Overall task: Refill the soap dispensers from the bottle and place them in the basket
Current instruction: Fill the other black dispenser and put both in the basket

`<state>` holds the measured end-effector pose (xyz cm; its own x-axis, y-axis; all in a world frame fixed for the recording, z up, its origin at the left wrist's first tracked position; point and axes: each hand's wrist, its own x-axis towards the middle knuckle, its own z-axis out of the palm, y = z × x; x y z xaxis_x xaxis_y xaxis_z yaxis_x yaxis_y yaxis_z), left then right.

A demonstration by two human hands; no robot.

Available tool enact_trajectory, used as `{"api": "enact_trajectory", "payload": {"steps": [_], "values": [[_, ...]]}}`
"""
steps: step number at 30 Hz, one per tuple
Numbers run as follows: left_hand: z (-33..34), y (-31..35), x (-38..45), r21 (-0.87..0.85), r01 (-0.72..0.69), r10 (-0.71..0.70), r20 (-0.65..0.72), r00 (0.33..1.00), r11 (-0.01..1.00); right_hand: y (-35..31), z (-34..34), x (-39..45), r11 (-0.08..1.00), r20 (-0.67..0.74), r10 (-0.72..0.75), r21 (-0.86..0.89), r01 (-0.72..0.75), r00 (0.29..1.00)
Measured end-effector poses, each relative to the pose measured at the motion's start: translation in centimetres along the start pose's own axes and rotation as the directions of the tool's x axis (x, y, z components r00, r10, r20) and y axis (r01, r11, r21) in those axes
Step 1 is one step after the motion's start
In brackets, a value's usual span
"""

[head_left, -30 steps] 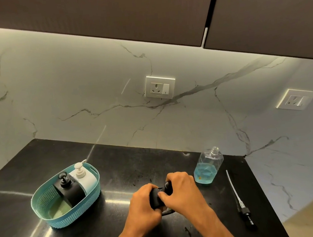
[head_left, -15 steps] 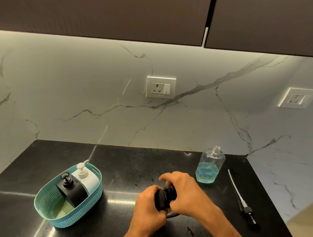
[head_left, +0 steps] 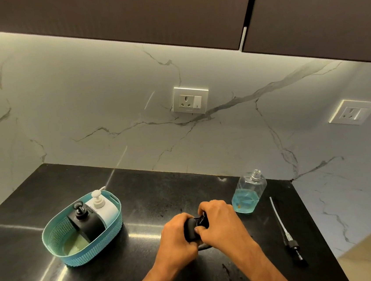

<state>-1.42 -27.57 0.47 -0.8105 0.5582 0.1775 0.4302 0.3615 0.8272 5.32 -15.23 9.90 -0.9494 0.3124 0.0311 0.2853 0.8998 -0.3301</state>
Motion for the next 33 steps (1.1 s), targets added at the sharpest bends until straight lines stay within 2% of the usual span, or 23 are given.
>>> {"api": "enact_trajectory", "payload": {"steps": [5,10,17,22,28,33], "values": [[0.03,-0.19,0.05,0.004,-0.003,0.003,0.009,1.0,1.0,0.31,0.24,-0.13,1.0,0.041,-0.02,0.023,0.019,0.999],[0.16,-0.02,0.14,0.008,-0.026,0.026,-0.012,1.0,1.0,0.18,0.23,-0.16,0.999,-0.049,0.031,0.013,-0.03,0.998],[0.15,-0.34,0.14,0.013,-0.018,0.018,0.005,1.0,1.0,0.33,0.49,-0.08,0.999,0.005,-0.01,0.031,0.01,1.0],[0.19,-0.11,0.08,0.02,-0.033,0.033,-0.008,0.999,0.999,0.06,0.3,-0.13,0.999,-0.055,0.035,0.016,-0.035,0.998],[0.21,-0.38,0.04,0.044,-0.017,0.017,0.014,1.0,0.999,0.19,0.35,-0.14,0.999,0.056,-0.007,0.051,0.004,0.998],[0.26,-0.35,0.12,0.034,-0.031,0.031,0.004,1.0,0.999,0.05,0.54,-0.19,1.0,-0.012,0.014,0.005,-0.014,1.0]]}}
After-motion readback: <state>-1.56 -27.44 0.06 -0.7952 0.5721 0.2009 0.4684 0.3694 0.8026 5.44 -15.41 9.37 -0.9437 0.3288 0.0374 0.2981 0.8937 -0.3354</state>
